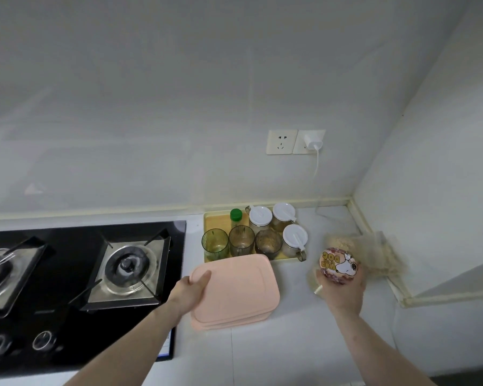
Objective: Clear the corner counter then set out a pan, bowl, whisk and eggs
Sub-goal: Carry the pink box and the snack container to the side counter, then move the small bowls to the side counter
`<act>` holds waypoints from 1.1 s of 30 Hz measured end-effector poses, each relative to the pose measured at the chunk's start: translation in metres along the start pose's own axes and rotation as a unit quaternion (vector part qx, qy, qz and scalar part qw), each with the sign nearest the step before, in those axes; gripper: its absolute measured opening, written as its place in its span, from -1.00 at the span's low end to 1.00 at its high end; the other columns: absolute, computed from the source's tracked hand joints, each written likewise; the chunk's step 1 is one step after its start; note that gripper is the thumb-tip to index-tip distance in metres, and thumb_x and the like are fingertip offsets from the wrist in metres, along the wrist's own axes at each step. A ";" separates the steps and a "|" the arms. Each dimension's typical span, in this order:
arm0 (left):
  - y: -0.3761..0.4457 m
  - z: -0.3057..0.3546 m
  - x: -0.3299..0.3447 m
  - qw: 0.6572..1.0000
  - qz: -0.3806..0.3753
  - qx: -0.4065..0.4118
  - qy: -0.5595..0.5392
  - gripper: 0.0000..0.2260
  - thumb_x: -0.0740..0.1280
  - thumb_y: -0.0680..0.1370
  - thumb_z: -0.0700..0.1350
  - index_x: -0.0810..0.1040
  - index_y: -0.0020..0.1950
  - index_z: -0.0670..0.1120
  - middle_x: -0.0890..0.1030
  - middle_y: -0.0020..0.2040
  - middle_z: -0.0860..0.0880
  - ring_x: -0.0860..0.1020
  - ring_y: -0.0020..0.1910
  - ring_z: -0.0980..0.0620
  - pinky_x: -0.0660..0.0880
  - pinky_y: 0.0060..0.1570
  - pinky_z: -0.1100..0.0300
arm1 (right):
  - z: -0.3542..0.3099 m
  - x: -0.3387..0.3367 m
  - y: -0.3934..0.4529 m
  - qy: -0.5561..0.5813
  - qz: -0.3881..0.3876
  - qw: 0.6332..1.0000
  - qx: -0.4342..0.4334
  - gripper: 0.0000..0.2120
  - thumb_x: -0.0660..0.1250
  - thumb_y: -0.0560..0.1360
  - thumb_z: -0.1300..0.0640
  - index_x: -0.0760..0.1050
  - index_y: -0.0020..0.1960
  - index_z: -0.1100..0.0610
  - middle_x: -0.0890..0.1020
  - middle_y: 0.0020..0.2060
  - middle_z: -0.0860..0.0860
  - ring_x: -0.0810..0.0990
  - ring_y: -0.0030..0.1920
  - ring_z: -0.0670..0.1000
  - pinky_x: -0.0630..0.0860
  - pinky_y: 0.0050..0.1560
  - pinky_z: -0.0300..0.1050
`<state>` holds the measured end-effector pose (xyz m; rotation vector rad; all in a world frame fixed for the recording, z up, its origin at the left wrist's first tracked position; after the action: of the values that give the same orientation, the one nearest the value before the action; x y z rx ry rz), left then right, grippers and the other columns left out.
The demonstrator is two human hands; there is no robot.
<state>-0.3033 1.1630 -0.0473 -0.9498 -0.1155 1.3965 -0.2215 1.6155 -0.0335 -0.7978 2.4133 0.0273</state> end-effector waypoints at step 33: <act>-0.269 -0.292 -0.291 0.966 0.241 0.075 -0.050 -0.74 0.40 0.58 -0.03 0.56 0.27 0.11 0.44 0.37 0.16 0.50 0.26 0.11 0.44 0.20 0.23 | -0.104 0.226 -0.545 -0.208 -0.609 0.726 -0.243 -0.66 0.41 0.48 -0.02 0.54 0.24 -0.10 0.58 0.15 -0.19 0.54 0.17 -0.15 0.42 0.13 -0.25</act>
<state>0.0095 0.7994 0.0639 -0.8088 0.1557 1.8740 -0.1227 1.0264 0.0165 -2.1893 1.0744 0.2864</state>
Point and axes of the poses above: each hand's wrist, its own y-axis towards the middle knuckle, its own x-axis out of the palm, z = x × y, the point moved 9 cm from there along y, towards the middle knuckle
